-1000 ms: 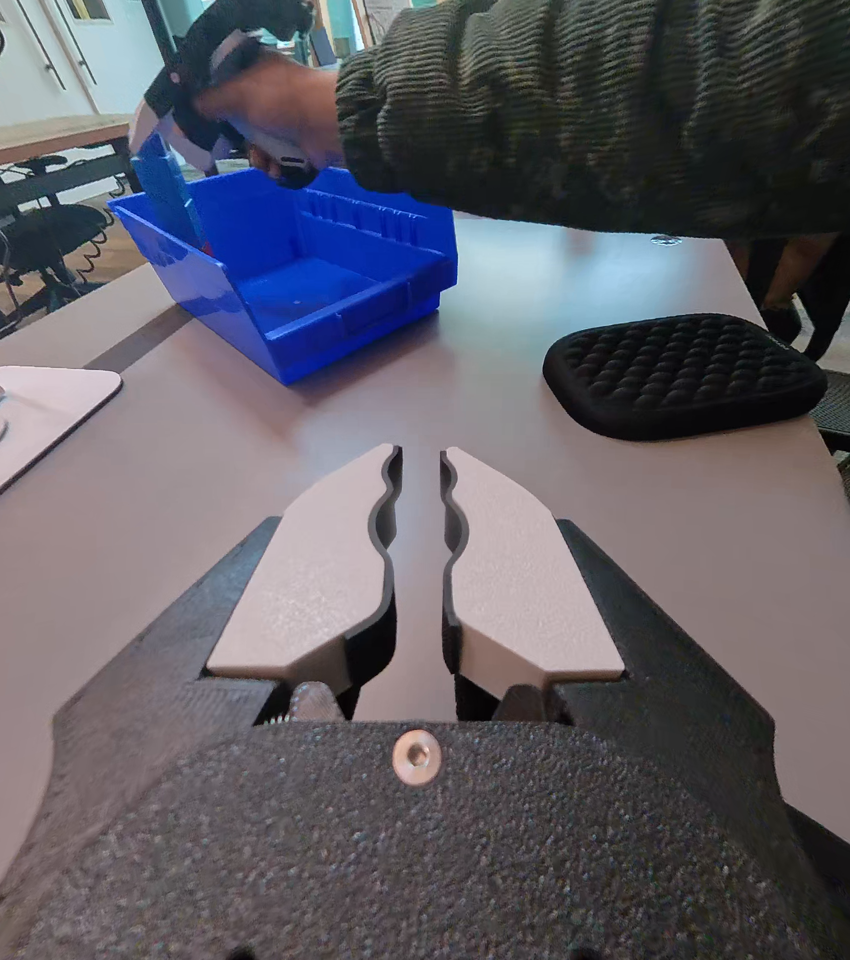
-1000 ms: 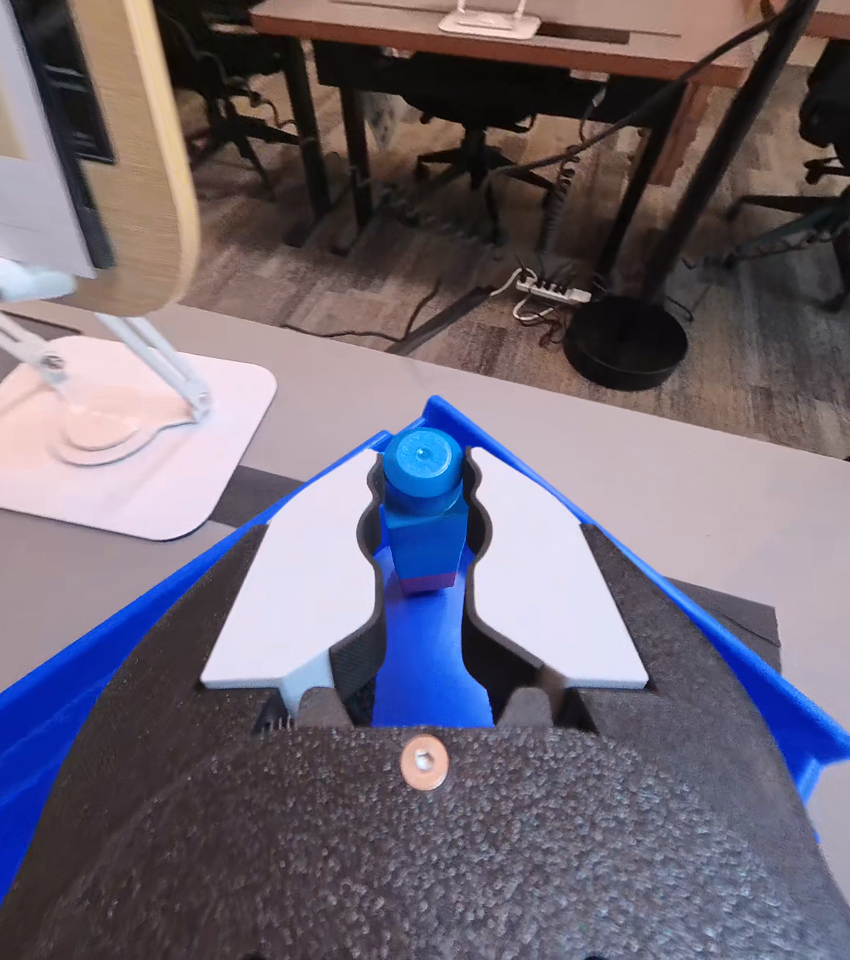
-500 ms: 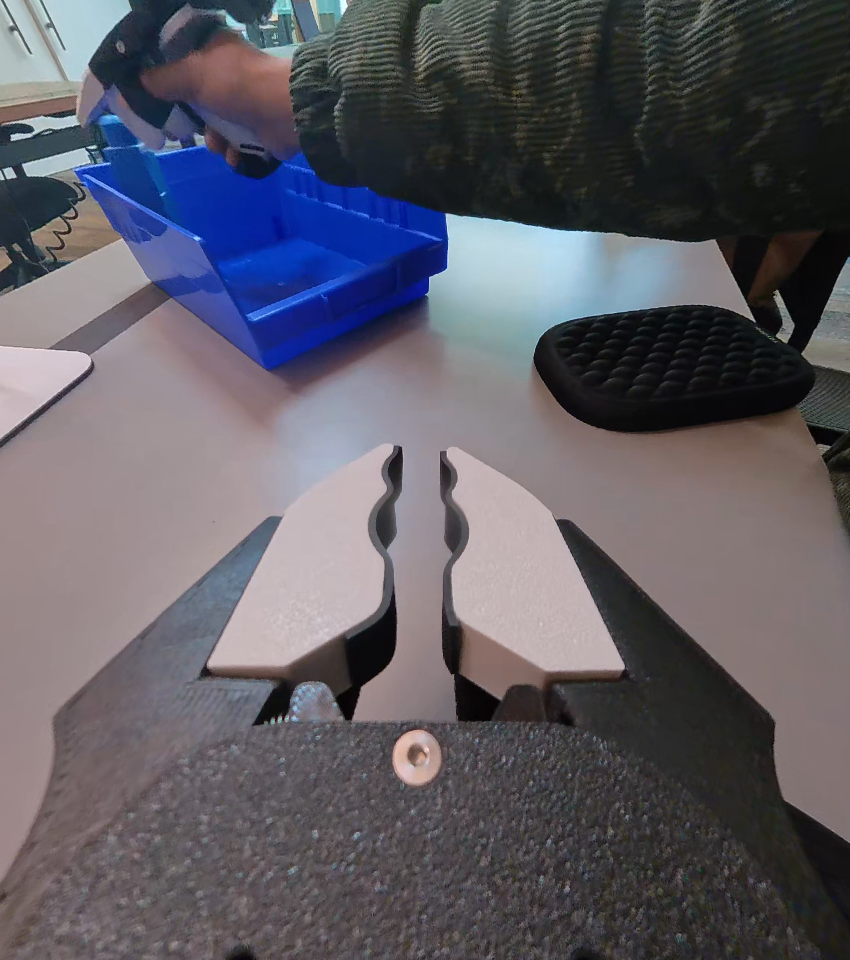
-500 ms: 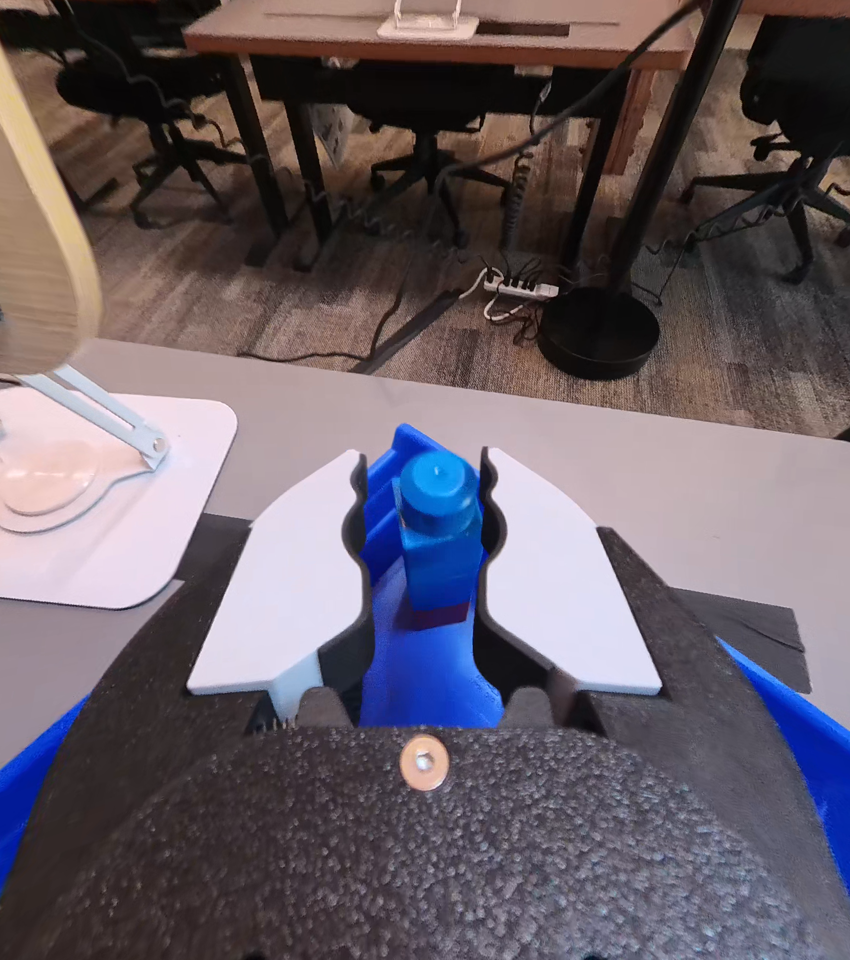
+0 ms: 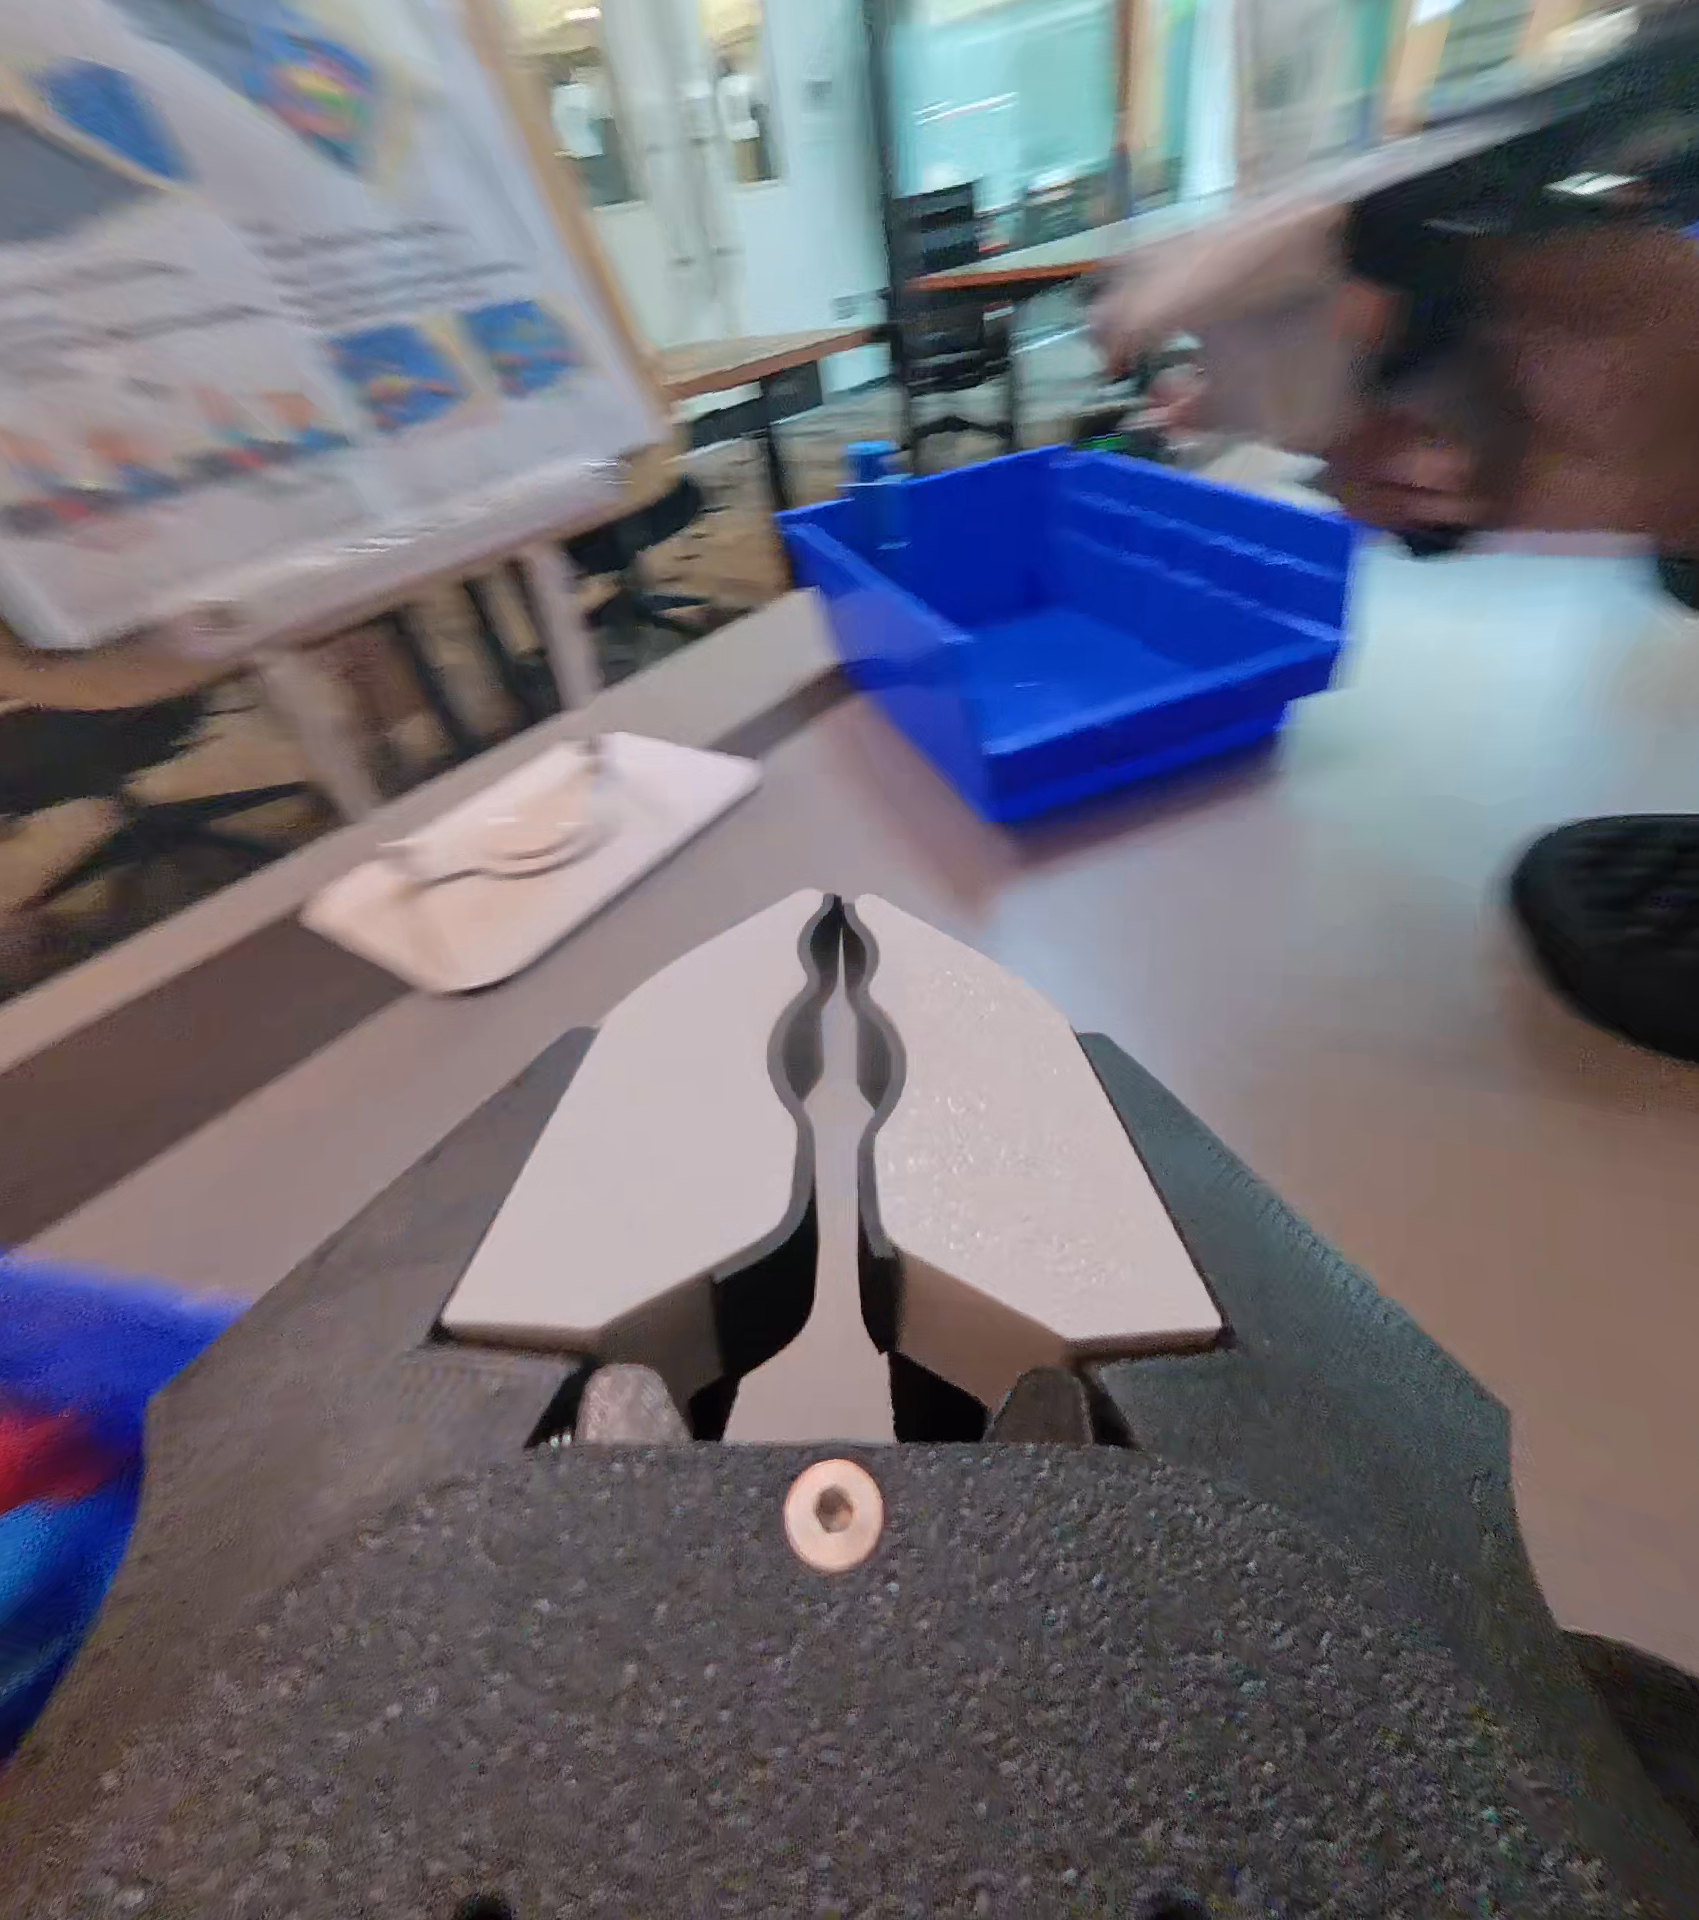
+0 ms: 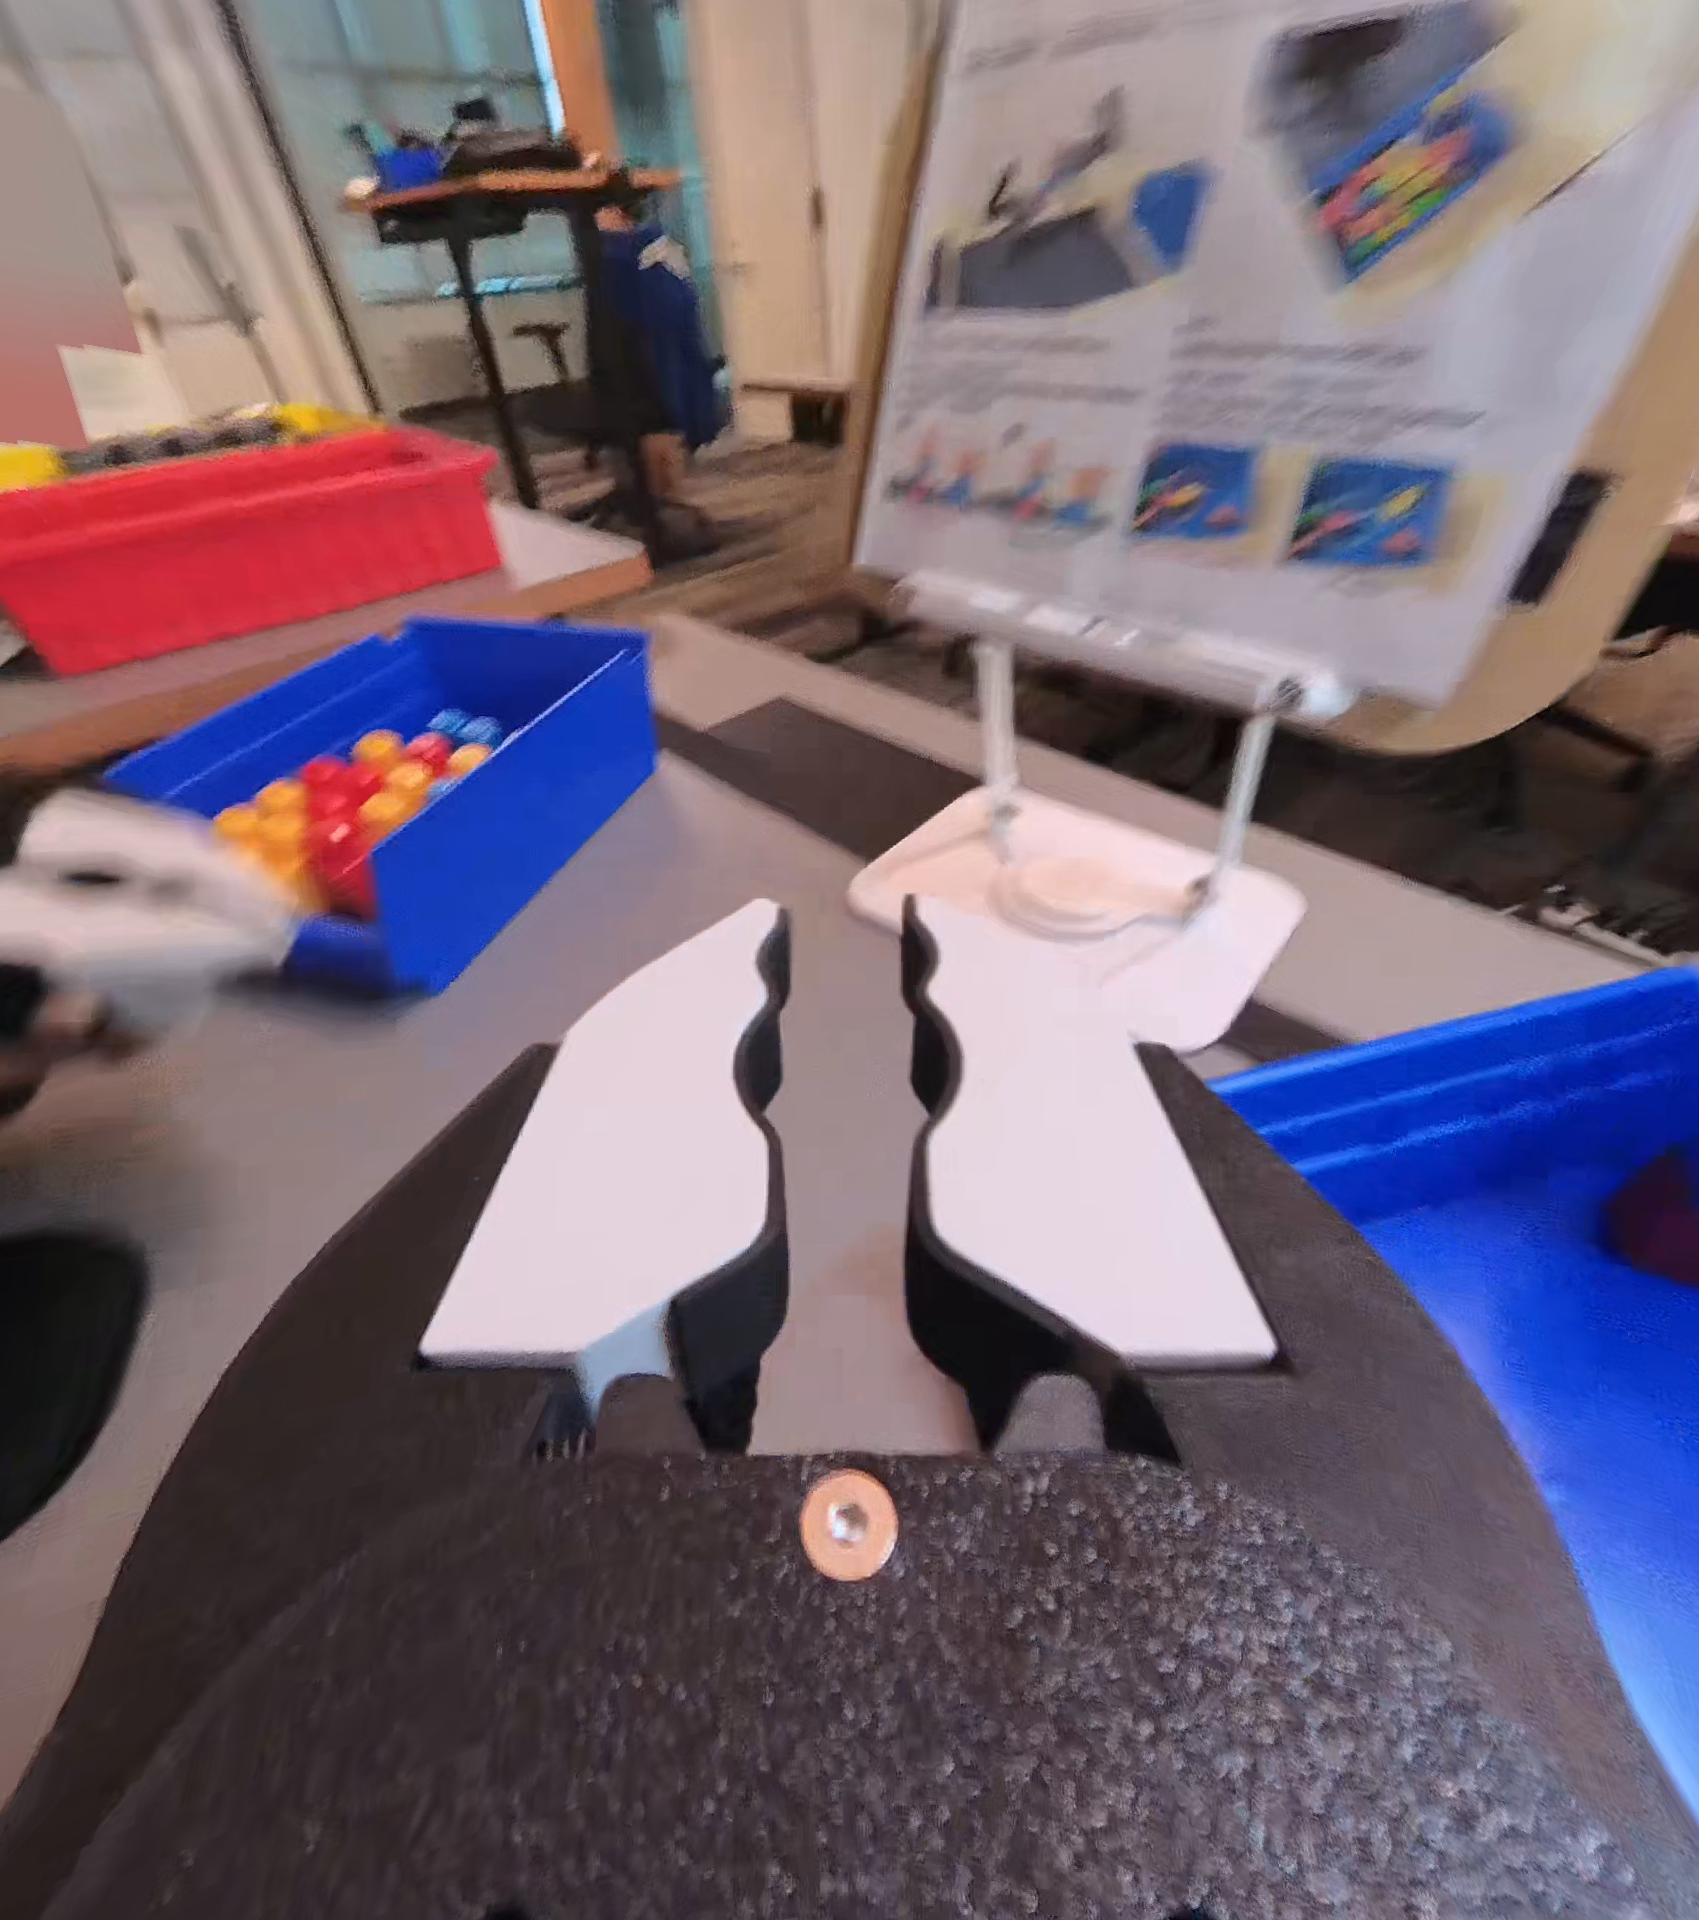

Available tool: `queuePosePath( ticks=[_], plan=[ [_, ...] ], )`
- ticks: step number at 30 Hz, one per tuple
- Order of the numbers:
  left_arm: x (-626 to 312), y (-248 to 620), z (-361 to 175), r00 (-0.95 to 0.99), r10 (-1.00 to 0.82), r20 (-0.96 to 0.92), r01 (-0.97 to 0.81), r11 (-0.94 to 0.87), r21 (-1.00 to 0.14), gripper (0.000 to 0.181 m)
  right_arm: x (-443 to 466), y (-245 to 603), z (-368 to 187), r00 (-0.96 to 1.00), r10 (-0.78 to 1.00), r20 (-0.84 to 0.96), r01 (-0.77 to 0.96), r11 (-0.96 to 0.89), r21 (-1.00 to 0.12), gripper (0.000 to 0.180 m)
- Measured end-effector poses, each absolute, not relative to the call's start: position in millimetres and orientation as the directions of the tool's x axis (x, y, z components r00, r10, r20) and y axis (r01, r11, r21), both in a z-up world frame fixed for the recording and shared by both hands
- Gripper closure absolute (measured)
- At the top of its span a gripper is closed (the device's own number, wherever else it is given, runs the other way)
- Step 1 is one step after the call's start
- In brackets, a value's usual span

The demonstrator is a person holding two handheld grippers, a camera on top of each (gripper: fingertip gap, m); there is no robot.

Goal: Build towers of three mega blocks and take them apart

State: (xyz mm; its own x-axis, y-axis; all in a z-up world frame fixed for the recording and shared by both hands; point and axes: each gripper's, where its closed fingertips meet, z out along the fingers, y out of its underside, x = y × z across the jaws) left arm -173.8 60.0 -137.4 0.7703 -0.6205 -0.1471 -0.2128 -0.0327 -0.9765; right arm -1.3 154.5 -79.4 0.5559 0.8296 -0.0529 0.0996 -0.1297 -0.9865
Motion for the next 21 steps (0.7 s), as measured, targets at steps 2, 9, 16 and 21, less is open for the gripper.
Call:
queuePosePath(
  ticks=[2, 9, 16, 21],
  plan=[
    [-223.6, 68.7, -125.8, 0.843, -0.505, -0.187, -0.265, -0.086, -0.961, 0.178, -6.4, 120.5, -103.5, 0.525, 0.850, -0.048, 0.150, -0.147, -0.978, 0.168],
    [-369.9, 71.8, -164.5, 0.963, -0.223, -0.152, -0.246, -0.496, -0.833, 0.157, -5.2, 78.6, -153.8, 0.497, 0.859, -0.120, 0.100, -0.194, -0.976, 0.179],
    [-401.5, 62.6, -225.5, 0.897, -0.366, -0.248, -0.442, -0.755, -0.484, 0.136, -3.0, 80.9, -165.1, 0.463, 0.858, -0.224, 0.061, -0.283, -0.957, 0.177],
    [-410.1, 63.2, -255.8, 0.854, -0.458, -0.246, -0.515, -0.812, -0.275, 0.139, -4.9, 76.1, -170.6, 0.440, 0.864, -0.246, 0.067, -0.305, -0.950, 0.177]
  ],
)
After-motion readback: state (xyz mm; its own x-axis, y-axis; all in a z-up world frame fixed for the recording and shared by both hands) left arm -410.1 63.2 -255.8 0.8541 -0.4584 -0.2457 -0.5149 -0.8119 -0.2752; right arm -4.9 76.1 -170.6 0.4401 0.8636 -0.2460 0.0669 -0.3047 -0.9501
